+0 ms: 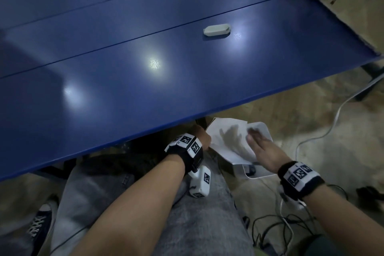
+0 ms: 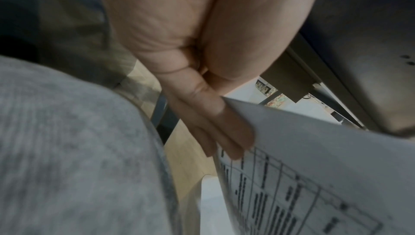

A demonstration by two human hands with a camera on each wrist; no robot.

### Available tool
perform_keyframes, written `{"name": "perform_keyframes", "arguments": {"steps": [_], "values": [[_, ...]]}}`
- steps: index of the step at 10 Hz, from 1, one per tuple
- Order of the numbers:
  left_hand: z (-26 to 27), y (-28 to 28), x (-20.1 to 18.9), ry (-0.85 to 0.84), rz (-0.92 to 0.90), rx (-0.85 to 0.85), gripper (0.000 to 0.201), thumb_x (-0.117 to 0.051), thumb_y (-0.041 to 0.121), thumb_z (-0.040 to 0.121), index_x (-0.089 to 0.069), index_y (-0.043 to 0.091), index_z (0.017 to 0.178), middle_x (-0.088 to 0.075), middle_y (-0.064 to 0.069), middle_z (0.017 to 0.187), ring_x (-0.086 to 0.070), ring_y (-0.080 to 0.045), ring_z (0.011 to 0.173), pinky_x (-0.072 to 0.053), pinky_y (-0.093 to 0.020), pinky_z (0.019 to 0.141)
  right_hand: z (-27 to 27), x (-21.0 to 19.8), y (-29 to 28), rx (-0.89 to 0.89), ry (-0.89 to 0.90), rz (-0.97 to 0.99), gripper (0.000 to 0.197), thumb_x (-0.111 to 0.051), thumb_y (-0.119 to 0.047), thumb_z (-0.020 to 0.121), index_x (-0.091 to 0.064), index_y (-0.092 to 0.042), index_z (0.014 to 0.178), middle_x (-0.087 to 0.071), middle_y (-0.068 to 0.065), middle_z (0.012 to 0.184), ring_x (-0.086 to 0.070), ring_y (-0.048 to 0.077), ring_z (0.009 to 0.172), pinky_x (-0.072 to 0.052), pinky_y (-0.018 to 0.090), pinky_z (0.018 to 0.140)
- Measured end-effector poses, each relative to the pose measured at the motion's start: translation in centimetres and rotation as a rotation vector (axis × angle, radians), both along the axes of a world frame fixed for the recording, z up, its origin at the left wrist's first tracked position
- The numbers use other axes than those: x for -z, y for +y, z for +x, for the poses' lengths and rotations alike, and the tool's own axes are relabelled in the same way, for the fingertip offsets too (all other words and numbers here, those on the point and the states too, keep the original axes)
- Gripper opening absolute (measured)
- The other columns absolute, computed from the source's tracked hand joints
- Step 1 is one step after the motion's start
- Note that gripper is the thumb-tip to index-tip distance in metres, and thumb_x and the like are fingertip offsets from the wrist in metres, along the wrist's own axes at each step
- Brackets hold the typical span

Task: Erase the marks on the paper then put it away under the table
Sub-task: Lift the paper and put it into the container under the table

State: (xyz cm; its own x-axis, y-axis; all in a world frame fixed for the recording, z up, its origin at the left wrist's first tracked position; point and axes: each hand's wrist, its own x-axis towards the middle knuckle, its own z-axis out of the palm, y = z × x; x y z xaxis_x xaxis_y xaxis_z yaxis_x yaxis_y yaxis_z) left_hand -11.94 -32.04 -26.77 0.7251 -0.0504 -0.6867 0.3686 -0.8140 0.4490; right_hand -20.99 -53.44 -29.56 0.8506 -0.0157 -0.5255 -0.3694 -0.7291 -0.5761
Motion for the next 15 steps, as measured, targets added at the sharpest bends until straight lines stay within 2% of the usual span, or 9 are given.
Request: {"name": "perform_keyframes", "arguments": {"steps": [1,3,5,6,8,9,10,12,15], "values": [[-0.1,-0.3,-0.5,0.008,0.004,0.034,0.039,-0.049,0.01,0.097,-0.051,-0.007,0.132,-0.056,-0.023,0.133,-0.056,-0.034,0.122,-0.046,-0.035,0.094,1.1,-0.2,3.0,0.038,0.03,0.387,0.063,-0.021,-0.058,0.099,-0.02,-0.034,0.157,-0.012,-0.025,0.159,-0.011,-0.005,0.147,-0.005,0.025,0.124],[-0.7,1.3,-0.9,0.057,0.031,0.072,0.037,-0.049,0.011,0.098,-0.054,-0.006,0.13,-0.058,-0.021,0.132,-0.058,-0.033,0.12,-0.048,-0.033,0.092,-0.5,5.5,-0.4,0.006,0.475,-0.173,0.07,-0.023,-0.057,0.103,-0.042,-0.005,0.146,-0.044,0.019,0.15,-0.044,0.032,0.136,-0.03,0.04,0.116],[-1.4,2.9,-2.4,0.032,0.09,0.137,0.032,-0.056,0.028,0.077,-0.063,0.004,0.096,-0.068,-0.015,0.113,-0.065,-0.032,0.102,-0.052,-0.032,0.089,0.7,4.0,-3.3,0.378,0.133,-0.023,0.028,-0.049,-0.015,0.102,-0.064,0.004,0.116,-0.071,0.017,0.105,-0.065,0.033,0.1,-0.052,0.043,0.09],[-2.5,3.2,-4.3,-0.036,0.066,0.153,0.034,-0.053,0.027,0.091,-0.063,0.003,0.114,-0.064,-0.017,0.122,-0.061,-0.032,0.111,-0.044,-0.027,0.084,0.4,2.4,-3.4,0.588,0.012,0.029,0.02,-0.06,-0.005,0.095,-0.07,0.006,0.109,-0.068,0.011,0.087,-0.061,0.029,0.089,-0.049,0.041,0.082],[-5.8,6.3,-9.0,-0.216,-0.047,0.099,0.031,-0.055,0.029,0.097,-0.065,0.005,0.113,-0.066,-0.014,0.118,-0.062,-0.032,0.111,-0.047,-0.029,0.088,-1.9,-2.6,-3.0,0.715,-0.045,0.206,0.023,-0.074,-0.027,0.088,-0.069,-0.01,0.072,-0.07,0.014,0.077,-0.066,0.033,0.08,-0.058,0.046,0.08],[-7.7,9.2,-12.3,-0.342,-0.133,0.131,0.025,-0.057,0.028,0.095,-0.07,0.011,0.107,-0.072,-0.007,0.108,-0.065,-0.026,0.105,-0.049,-0.03,0.09,-3.5,-7.6,-2.4,0.698,-0.174,0.364,0.005,-0.072,-0.011,0.089,-0.073,-0.006,0.09,-0.074,0.017,0.094,-0.07,0.036,0.093,-0.057,0.052,0.09],[-8.9,12.7,-17.4,-0.463,-0.219,0.179,0.021,-0.057,0.028,0.097,-0.073,0.016,0.1,-0.074,0.004,0.099,-0.067,-0.012,0.096,-0.049,-0.026,0.083,-4.9,-14.9,-0.9,0.538,-0.31,0.489,0.008,-0.064,-0.002,0.092,-0.072,-0.001,0.091,-0.078,0.007,0.08,-0.073,0.021,0.072,-0.062,0.028,0.065],[-2.7,19.4,-26.7,-0.698,-0.188,0.02,0.019,-0.061,0.028,0.096,-0.073,0.013,0.094,-0.074,0.0,0.098,-0.067,-0.015,0.093,-0.051,-0.03,0.083,3.3,-25.6,4.9,0.379,-0.597,0.542,0.008,-0.07,-0.009,0.09,-0.074,-0.001,0.091,-0.077,0.012,0.089,-0.07,0.027,0.077,-0.057,0.038,0.075],[9.4,27.5,-28.1,-0.74,0.058,-0.384,0.014,-0.065,0.021,0.089,-0.073,0.01,0.088,-0.072,-0.01,0.091,-0.065,-0.027,0.083,-0.044,-0.026,0.071,22.3,-27.7,15.6,0.226,-0.504,0.292,0.007,-0.074,-0.007,0.087,-0.069,-0.003,0.084,-0.062,0.01,0.065,-0.057,0.009,0.04,-0.055,0.022,0.046]]}}
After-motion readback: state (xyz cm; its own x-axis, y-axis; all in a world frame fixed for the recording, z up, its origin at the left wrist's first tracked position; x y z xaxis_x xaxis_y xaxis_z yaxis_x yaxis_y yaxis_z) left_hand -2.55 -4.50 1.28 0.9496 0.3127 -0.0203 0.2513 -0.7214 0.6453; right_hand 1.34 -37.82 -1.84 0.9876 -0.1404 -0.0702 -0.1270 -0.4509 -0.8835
